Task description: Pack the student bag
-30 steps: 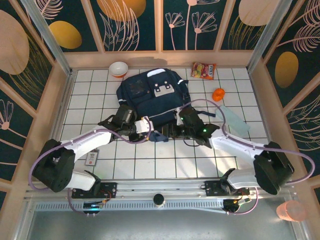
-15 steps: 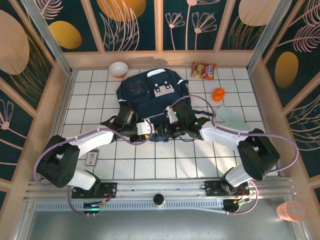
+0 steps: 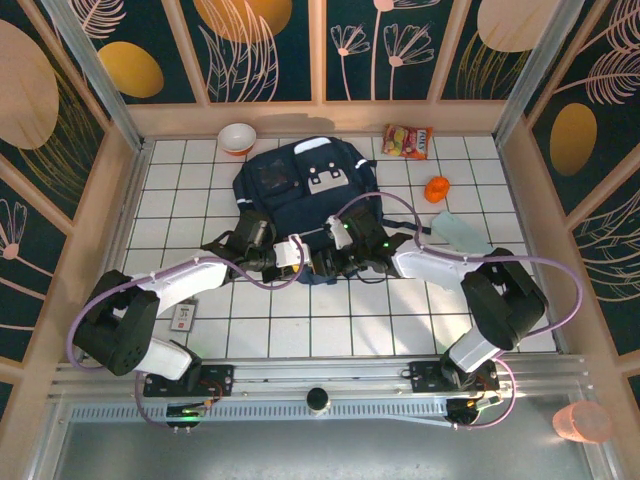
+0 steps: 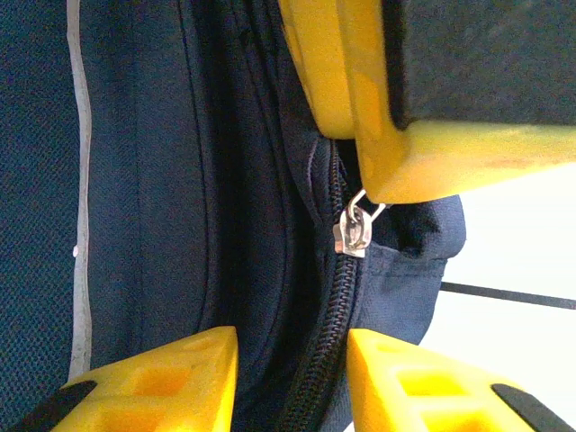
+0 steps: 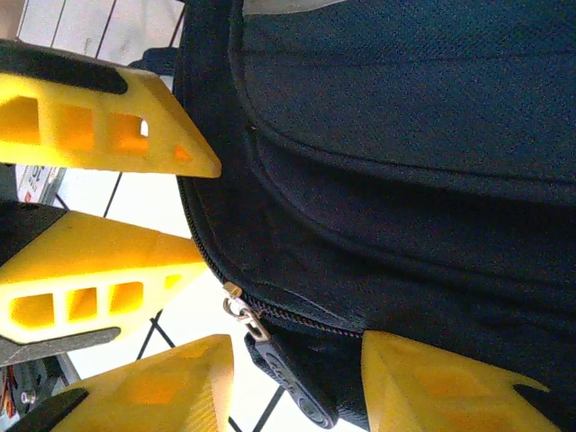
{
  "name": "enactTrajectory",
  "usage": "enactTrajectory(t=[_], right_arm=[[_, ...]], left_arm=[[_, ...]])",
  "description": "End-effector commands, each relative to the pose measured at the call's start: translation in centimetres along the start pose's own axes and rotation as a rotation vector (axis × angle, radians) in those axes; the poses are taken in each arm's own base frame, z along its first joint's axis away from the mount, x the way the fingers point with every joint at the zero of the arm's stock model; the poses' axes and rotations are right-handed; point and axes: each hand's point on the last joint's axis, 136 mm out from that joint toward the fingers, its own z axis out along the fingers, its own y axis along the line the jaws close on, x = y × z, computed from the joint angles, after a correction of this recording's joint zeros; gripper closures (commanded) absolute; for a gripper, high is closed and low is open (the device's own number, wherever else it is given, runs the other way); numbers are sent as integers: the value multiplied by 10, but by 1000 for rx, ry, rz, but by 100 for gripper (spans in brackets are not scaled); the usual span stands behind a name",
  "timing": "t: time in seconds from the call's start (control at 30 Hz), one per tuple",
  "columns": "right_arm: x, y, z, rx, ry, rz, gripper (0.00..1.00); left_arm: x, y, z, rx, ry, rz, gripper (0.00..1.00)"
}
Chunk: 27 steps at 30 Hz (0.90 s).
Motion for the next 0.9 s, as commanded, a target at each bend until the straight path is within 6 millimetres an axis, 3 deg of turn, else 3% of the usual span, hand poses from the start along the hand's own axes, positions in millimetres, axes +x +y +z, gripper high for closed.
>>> enactTrajectory(t=[0.0, 0.17, 0.37, 0.43, 0.87], right_arm=[[-2, 5, 5, -23, 17, -23, 59], [2, 9, 1, -43, 20, -21, 59], [3, 12, -6, -66, 6, -13, 59], [3, 14, -8, -74, 4, -10, 59], [9, 6, -2, -46, 12, 22, 61]], left_arm=[[-7, -3, 2, 25, -39, 0, 64], [3, -9, 9, 63, -5, -7, 66], [3, -11, 11, 74, -10, -13, 91], [-2, -12, 9, 80, -31, -15, 95], [-25, -11, 0, 82, -129, -30, 99]])
